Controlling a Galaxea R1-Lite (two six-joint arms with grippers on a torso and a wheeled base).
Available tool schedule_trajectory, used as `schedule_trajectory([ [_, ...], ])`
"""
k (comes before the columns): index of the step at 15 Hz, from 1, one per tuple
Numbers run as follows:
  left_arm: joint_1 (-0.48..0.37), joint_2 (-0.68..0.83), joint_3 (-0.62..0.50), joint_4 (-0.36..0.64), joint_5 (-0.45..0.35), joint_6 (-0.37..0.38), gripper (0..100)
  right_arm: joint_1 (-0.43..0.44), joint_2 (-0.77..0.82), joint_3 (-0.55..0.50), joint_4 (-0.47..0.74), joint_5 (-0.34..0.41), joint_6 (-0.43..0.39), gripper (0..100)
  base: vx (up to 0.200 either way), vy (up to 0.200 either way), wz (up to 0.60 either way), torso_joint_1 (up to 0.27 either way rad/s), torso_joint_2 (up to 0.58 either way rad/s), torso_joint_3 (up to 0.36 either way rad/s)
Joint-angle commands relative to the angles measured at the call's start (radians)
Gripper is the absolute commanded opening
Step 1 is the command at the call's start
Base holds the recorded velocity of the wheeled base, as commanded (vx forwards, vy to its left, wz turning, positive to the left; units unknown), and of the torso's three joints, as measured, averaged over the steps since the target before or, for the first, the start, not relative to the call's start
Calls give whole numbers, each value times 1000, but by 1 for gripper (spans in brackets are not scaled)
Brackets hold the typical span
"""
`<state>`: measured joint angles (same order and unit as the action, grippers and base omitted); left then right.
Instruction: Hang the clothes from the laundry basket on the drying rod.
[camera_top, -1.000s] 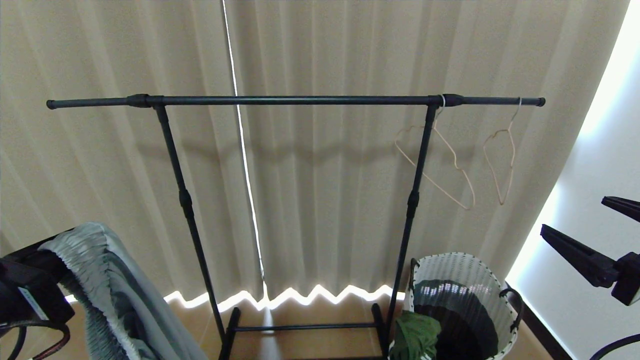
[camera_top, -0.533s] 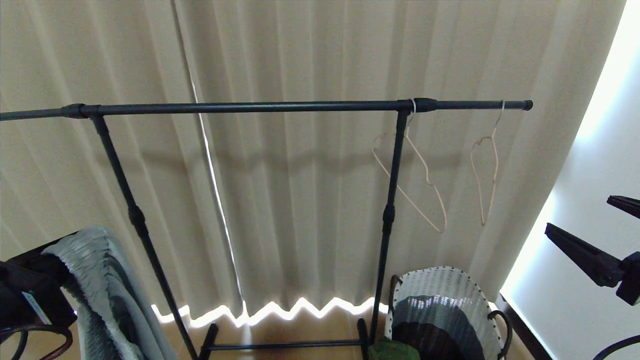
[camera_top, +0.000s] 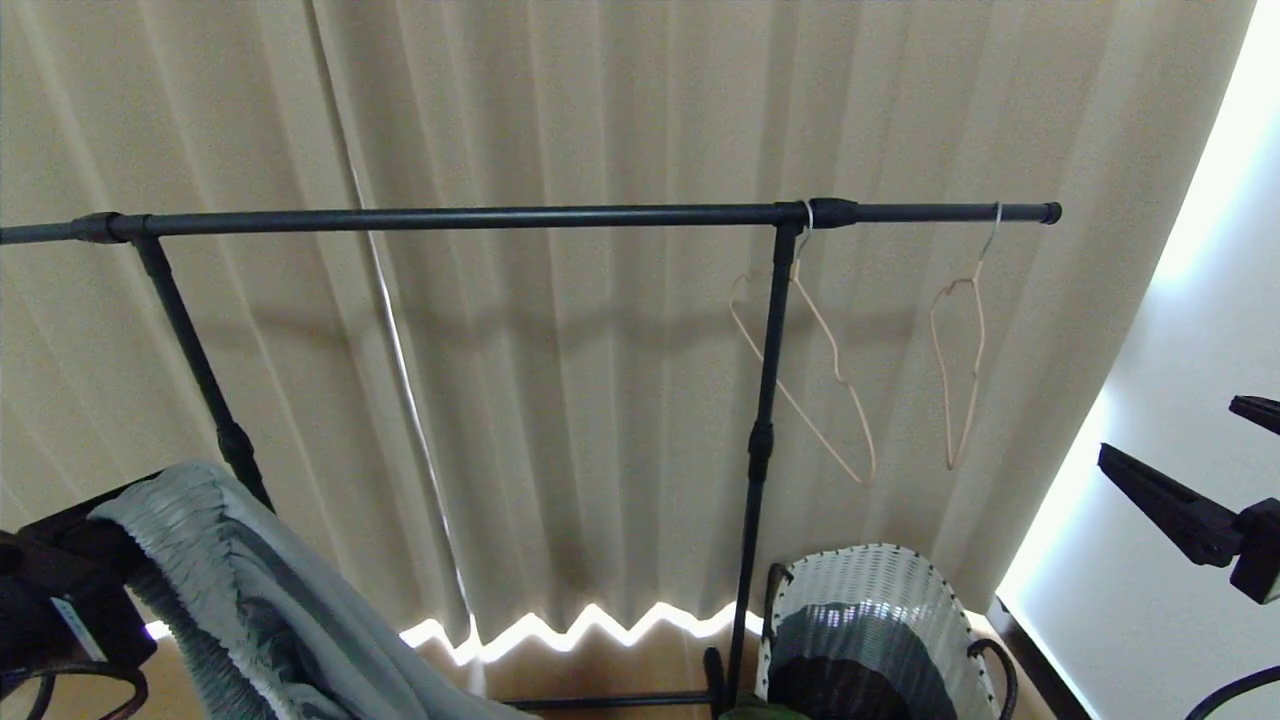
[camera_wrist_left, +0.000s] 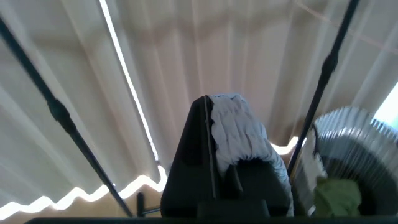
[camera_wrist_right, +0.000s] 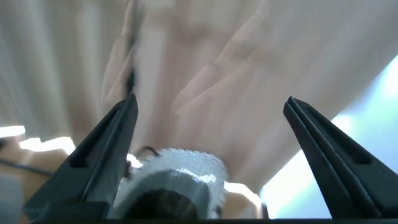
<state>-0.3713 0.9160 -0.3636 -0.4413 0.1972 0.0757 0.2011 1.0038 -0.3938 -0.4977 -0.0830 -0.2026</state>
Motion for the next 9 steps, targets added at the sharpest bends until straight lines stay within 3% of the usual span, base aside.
schedule_trajectory([
  [1, 0, 3, 17, 1, 1, 15, 0, -3, -2, -17, -1, -29, -1, 100, 0, 0, 0, 0, 0, 0],
  [6, 2, -3, 18, -1, 1, 18, 0, -123, -27, -36, 37, -26, -5, 100, 0, 0, 0, 0, 0, 0],
  [9, 0, -2, 18, -2, 1, 21, 0, -126, -5, -112, 200, -23, -5, 100, 200, 0, 0, -1, 2, 5],
])
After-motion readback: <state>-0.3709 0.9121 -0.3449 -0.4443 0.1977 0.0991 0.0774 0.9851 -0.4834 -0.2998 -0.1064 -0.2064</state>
